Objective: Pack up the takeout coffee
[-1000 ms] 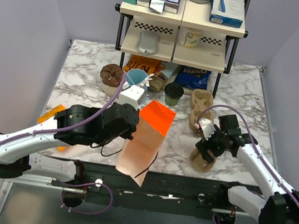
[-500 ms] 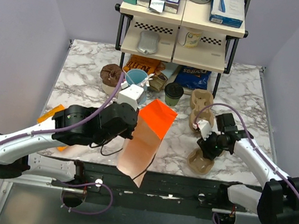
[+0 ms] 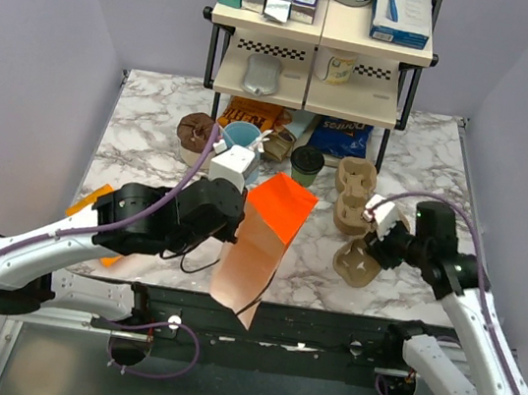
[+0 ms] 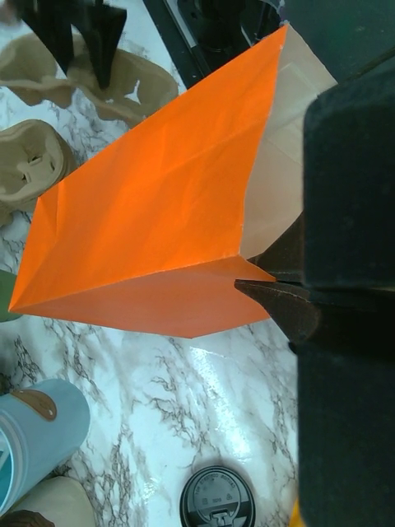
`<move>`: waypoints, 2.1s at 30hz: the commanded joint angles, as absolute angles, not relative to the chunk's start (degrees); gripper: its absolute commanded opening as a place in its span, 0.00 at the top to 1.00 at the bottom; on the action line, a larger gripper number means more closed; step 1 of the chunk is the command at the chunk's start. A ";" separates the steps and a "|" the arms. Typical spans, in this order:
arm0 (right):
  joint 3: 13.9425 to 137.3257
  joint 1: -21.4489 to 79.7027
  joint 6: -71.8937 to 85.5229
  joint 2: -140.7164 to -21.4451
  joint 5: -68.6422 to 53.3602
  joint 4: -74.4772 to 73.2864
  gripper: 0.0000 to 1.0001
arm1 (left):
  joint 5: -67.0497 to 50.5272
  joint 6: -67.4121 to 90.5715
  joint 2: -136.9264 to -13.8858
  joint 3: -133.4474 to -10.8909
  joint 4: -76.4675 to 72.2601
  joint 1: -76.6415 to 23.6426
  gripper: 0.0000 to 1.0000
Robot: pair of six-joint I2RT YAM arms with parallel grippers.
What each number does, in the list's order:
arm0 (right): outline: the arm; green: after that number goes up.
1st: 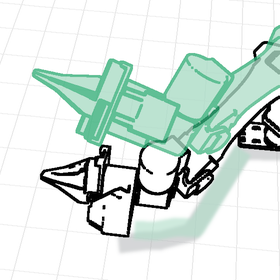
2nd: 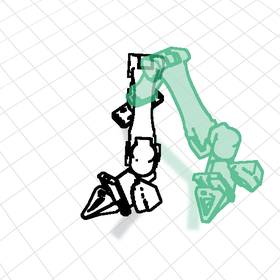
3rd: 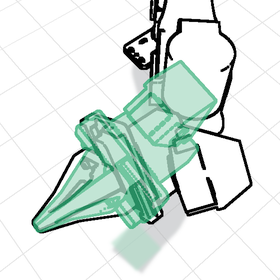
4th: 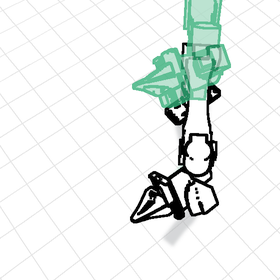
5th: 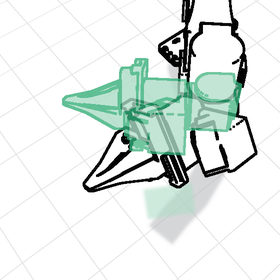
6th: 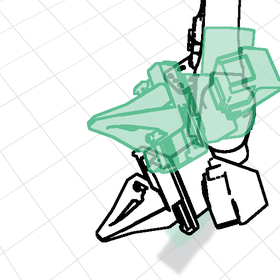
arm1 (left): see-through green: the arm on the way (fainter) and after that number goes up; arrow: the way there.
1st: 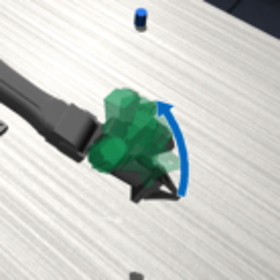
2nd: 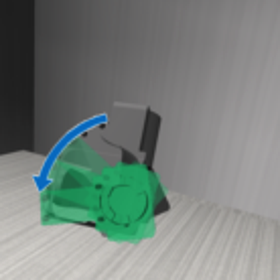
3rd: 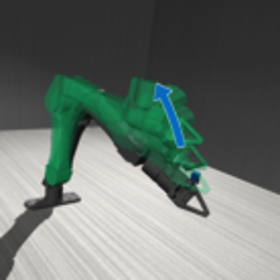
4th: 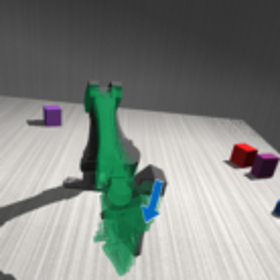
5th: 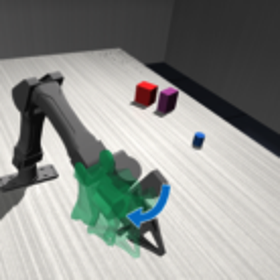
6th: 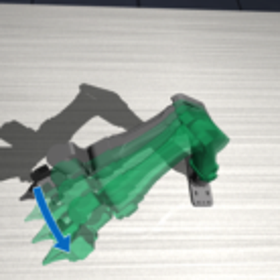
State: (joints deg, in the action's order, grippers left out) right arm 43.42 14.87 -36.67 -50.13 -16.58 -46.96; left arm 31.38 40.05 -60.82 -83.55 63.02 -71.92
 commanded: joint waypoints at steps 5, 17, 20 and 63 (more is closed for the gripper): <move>50.89 14.68 -37.46 -29.73 -42.79 -34.17 0.64 | 31.28 42.10 -68.18 -90.08 67.41 -70.75 1.00; 54.50 16.26 20.70 -33.40 -78.05 24.26 0.64 | 26.02 43.15 -76.63 -94.92 65.57 -62.94 1.00; 53.79 17.40 29.00 -33.57 -78.14 31.19 0.64 | 23.82 43.07 -77.69 -96.24 65.65 -61.53 1.00; 64.24 58.27 -0.78 -55.89 -32.11 -22.04 0.62 | 18.46 48.52 -73.83 -93.25 64.25 -56.34 1.00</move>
State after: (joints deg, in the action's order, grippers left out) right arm 61.10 57.80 5.87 -56.58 -45.87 -9.93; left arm 20.71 50.17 -76.01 -93.89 65.65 -56.64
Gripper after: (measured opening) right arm 0.471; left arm 0.010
